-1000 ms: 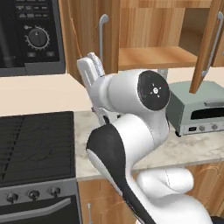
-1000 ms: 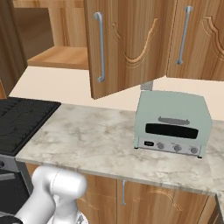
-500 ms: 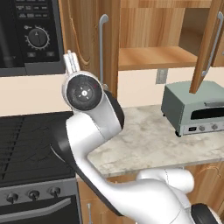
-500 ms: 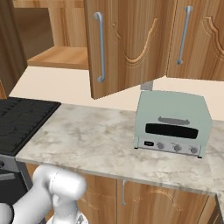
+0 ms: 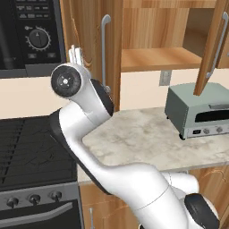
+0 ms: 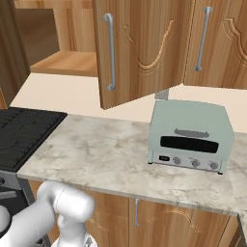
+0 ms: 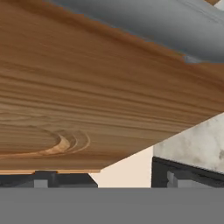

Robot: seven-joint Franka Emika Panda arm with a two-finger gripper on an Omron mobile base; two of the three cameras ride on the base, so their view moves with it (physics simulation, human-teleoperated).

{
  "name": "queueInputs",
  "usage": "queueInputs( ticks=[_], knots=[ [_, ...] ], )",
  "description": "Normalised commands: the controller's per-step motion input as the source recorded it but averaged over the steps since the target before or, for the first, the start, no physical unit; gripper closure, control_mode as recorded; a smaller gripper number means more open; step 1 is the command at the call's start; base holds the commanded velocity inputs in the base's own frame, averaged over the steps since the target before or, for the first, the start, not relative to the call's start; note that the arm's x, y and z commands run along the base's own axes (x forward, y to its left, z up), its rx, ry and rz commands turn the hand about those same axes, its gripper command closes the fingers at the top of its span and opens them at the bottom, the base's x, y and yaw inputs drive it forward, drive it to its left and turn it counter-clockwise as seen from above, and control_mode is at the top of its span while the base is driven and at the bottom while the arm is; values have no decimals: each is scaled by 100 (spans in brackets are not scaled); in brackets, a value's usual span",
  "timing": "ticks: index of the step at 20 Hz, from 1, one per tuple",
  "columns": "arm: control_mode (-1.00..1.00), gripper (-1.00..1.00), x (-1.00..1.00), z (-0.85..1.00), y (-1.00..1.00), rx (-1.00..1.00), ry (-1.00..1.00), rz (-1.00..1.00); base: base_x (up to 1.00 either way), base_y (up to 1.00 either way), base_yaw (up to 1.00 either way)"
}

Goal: Close all open cabinet doors.

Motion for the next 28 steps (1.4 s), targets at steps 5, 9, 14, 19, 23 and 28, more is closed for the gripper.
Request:
queueInputs(
  ticks=[5,9,14,19,23,28],
  knots=[
    [-100,-100,53,-1,-24,0,0,-21,0,0,0],
    [-100,-100,44,0,-25,0,-1,-20,0,0,0],
    [-100,-100,39,0,-32,0,-3,-22,0,0,0],
    [-100,-100,35,0,-45,0,-2,-27,0,0,0],
    [-100,-100,50,-4,-43,0,-1,-19,0,0,0],
    [-100,-100,66,-7,-35,0,0,-7,0,0,0]
  ],
)
